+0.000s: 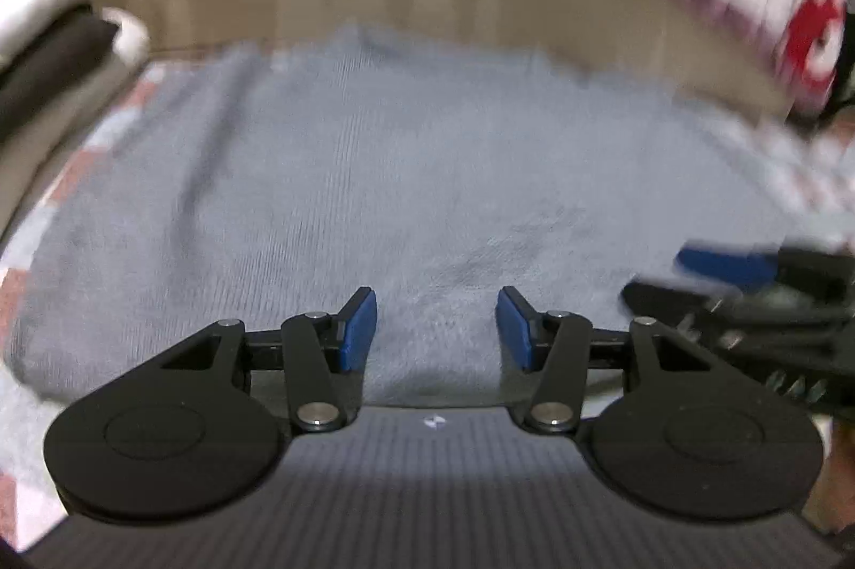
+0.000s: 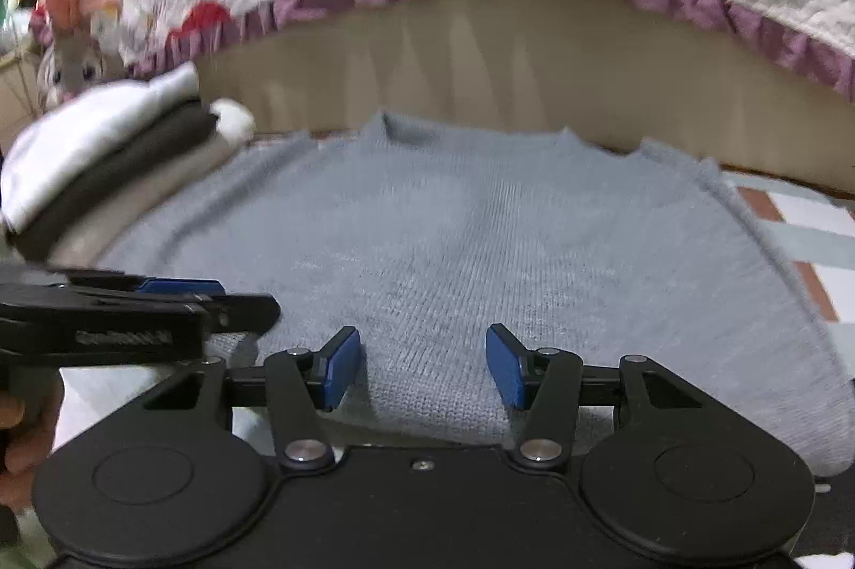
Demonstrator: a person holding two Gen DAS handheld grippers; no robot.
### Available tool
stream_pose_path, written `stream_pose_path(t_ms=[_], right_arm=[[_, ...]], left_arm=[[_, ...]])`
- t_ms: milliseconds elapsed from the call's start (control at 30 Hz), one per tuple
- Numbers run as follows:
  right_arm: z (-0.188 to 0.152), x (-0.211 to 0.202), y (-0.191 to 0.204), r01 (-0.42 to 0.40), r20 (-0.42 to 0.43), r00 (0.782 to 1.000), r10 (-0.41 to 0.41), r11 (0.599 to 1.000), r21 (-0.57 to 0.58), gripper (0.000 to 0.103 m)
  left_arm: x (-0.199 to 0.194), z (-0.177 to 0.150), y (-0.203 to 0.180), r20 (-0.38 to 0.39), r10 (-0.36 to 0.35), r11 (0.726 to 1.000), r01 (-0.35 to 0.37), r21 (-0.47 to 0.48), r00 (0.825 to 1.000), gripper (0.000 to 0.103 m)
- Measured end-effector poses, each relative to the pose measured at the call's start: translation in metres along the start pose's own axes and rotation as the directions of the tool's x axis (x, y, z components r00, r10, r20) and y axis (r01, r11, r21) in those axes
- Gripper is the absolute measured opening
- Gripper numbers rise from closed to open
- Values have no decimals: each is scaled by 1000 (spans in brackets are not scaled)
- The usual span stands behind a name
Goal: Fold clothes
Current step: 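Grasp the sweater sleeve cuff with the right gripper while the left gripper grasps the other cuff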
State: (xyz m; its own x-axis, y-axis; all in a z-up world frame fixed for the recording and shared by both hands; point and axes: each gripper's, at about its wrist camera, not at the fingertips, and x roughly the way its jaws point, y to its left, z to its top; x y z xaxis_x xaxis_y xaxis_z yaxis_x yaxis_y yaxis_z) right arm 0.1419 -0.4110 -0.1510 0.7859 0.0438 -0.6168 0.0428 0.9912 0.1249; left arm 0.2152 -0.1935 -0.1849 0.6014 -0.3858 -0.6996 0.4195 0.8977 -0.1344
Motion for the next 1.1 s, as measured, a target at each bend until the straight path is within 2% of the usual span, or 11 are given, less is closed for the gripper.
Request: stream_pose_path(t_ms=[133,267,400,567,633,733,833,967,1033,1067,1100], right_arm=[[2,-1,-15,-48,-44,998,51,997,53,56],[-1,-1,-22,-54,-71,996,60,996,77,56],[-8,8,-30,-69,-37,997,73,994,88,56],[-6,5,-42,-92,-17,995,97,979,183,51],[-4,-5,-47,-82,-24,996,90,967,243,51],[-8,-39,-65,-72,-2,997,79,923,379,59],[-24,-60,-86,-7,-28,999,24,874,485,62],[-57,-69,-121,105,-91,994,-57,709,697,62],[-69,-69,-135,120,-97,993,-72,635,763,62],[-70,-68,-138,100,-76,995,-65,624,775,65],[-70,-64,-139,79,-57,997,-55,621,780,70]], left_arm=[[-2,1,5,-25,2,999,-3,-40,1000,50],[-1,-1,1,-18,21,1000,-21,-9,1000,50],[-1,-1,4,-13,26,999,-26,-24,1000,50],[-3,-2,6,-14,23,999,-23,-30,1000,51],[-8,-2,11,-7,40,998,-40,-47,999,51],[-24,-3,36,32,129,982,-123,-146,991,49],[-37,-9,84,14,221,922,-204,-328,975,49],[-57,-24,143,-58,321,790,-301,-534,945,50],[-64,-32,160,-56,330,745,-297,-597,942,50],[-67,-36,167,-49,329,724,-285,-629,943,51],[-67,-39,171,-28,297,718,-243,-652,954,51]])
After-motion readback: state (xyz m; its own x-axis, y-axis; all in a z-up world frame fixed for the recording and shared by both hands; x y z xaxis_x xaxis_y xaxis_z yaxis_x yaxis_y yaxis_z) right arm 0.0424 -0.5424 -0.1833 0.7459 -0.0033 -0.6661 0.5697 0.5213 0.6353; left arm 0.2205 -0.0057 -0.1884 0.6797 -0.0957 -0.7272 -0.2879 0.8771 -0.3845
